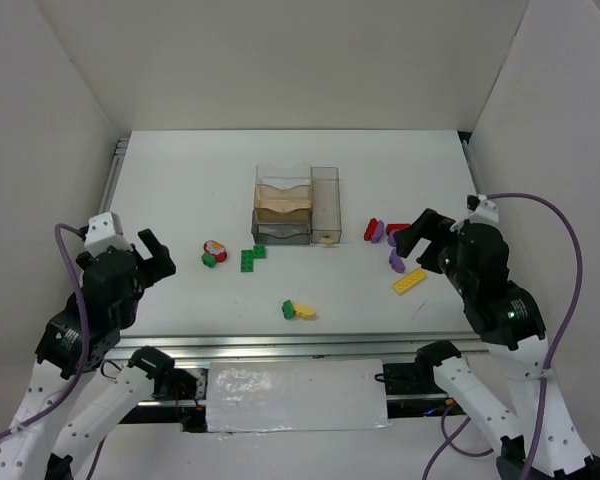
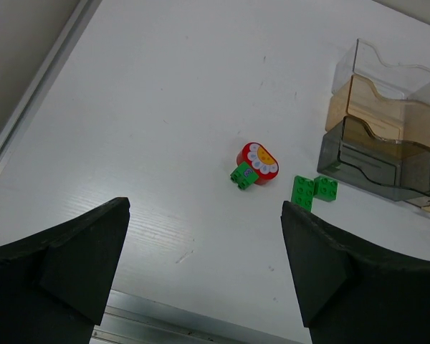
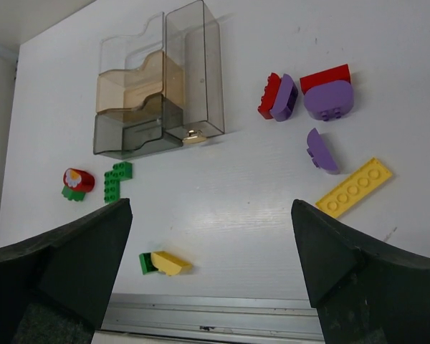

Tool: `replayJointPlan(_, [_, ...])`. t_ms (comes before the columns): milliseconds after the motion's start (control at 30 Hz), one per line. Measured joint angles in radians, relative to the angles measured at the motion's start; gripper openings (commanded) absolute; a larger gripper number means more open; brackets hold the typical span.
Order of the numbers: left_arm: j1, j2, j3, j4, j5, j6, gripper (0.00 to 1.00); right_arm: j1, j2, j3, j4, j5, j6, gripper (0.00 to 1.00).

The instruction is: Sort the legos into containers by color

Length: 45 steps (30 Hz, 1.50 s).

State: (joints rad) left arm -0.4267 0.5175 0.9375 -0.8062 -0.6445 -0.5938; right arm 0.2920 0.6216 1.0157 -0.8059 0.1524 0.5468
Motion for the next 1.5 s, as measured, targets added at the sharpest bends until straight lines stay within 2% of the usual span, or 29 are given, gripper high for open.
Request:
replayJointPlan(167, [0.0, 0.011, -0.012, 0.011, 0.025, 0.018, 0.99, 0.0, 0.158, 0.0, 0.037, 0.001, -0.02, 0.99])
replayJointPlan(433, [0.0, 0.042, -0.021, 0.035, 0.08, 0.045, 0.99, -0.004, 0.735, 0.056, 0.098, 0.078, -0.069, 1.0])
replayJointPlan(567, [-0.002, 0.063, -0.027, 0.048, 0.109, 0.049, 0.99, -0.037, 0.915, 0.099, 0.1, 0.076, -0.073, 0.99])
replayJointPlan(700, [-0.01, 0.071, -0.028, 0.053, 0.119, 0.049, 1.0, -0.089, 0.964, 0.106, 0.106, 0.079, -0.062, 0.98])
replayJointPlan(900, [-0.014, 0.065, -0.028, 0.069, 0.14, 0.068, 0.99, -0.165, 0.993, 0.088, 0.122, 0.05, -0.059, 0.9])
replayJointPlan(1033, [-0.017, 0.065, -0.028, 0.069, 0.145, 0.07, 0.99, -0.167, 1.061, 0.088, 0.122, 0.042, -0.063, 0.85])
replayJointPlan(1300, [-0.02, 0.061, -0.028, 0.072, 0.147, 0.071, 1.0, -0.167, 1.091, 0.088, 0.122, -0.003, -0.08, 0.65])
replayJointPlan(1500, [-0.024, 0.06, -0.028, 0.074, 0.15, 0.071, 0.99, -0.167, 1.112, 0.088, 0.122, -0.01, -0.085, 0.62])
